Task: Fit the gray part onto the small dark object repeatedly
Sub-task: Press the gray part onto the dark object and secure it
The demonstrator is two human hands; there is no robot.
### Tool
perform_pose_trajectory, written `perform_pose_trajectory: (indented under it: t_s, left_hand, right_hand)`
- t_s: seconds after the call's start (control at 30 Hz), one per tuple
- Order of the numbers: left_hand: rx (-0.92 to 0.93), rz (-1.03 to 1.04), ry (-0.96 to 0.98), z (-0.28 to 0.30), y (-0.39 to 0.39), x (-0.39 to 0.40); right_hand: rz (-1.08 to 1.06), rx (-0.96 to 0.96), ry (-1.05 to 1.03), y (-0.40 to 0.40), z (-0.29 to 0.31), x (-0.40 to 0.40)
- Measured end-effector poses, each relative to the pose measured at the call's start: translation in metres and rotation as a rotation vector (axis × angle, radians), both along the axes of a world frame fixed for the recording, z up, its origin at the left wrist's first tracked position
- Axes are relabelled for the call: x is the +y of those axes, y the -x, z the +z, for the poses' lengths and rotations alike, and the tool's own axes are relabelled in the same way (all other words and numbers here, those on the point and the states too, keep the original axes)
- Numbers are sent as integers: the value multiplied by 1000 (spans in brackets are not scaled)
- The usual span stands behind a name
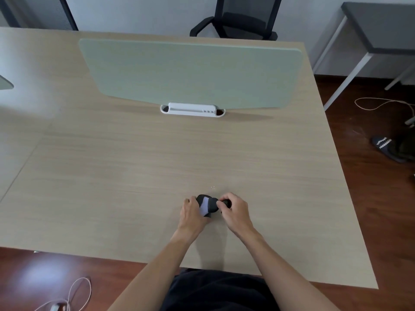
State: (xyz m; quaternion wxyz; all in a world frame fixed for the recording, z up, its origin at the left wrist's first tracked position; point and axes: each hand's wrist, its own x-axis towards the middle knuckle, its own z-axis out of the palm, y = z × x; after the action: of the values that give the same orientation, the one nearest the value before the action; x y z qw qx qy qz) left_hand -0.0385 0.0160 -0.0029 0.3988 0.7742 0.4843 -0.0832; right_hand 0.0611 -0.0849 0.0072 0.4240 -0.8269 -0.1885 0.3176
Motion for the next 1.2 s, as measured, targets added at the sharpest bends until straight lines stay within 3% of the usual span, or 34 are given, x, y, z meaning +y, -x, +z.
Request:
perform_pose_trajectory:
  t_s: [0.27, 0.5, 0.7, 0.83, 0.93, 1.1, 1.2]
  left_hand:
    - [-1, -13, 20, 0, 3, 7]
    - [-3, -19, 1, -2, 1, 5]
    - [-7, 3, -3, 1, 2, 6]
    - [-29, 28, 26, 1, 2, 5]
    - [-27, 29, 31, 1, 2, 5]
    - [-25, 21, 26, 1, 1, 7]
    - [-16, 21, 26, 0, 0, 8]
  right_hand:
    - [27, -193, 123, -21, -1, 7]
    - [98, 1, 155, -19, 5, 31]
    - [31, -117, 307, -41, 3, 29]
    - [-15, -125, 169, -42, 16, 37]
    - [77, -153, 123, -32, 14, 36]
    - [279, -262, 286, -36, 13, 16]
    - [281, -301, 318, -44, 20, 19]
